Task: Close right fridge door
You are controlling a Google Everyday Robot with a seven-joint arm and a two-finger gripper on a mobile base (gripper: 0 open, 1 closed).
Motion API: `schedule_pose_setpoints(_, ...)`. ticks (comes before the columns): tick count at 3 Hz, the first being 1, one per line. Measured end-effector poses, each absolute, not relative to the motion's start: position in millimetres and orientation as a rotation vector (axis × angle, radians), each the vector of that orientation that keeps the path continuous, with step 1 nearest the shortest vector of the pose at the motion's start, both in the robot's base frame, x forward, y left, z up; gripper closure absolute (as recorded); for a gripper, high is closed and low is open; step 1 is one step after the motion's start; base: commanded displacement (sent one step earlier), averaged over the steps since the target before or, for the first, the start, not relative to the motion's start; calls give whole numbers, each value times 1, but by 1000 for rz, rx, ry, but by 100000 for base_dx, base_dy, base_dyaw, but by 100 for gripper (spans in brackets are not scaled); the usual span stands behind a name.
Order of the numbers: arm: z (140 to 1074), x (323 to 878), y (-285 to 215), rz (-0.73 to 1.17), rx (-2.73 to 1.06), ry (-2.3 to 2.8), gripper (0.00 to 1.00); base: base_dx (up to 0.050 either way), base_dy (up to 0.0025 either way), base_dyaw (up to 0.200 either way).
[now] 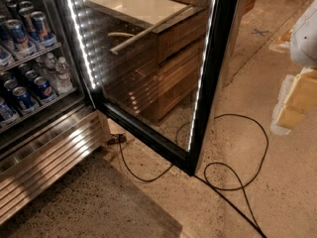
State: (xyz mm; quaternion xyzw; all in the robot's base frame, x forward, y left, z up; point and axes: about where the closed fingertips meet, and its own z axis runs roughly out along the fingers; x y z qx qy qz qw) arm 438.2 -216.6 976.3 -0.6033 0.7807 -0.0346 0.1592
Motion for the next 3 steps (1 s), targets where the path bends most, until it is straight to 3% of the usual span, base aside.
schedule_pose_setpoints(1,976,438,-217,-99,-1724,2231,0,2638,-225,-17001)
schedule_pose_setpoints(2,976,438,-217,-99,-1724,2231,0,3692,246,13244)
schedule_pose_setpoints(3,976,438,-217,-99,-1724,2231,0,3992,-240,-11979)
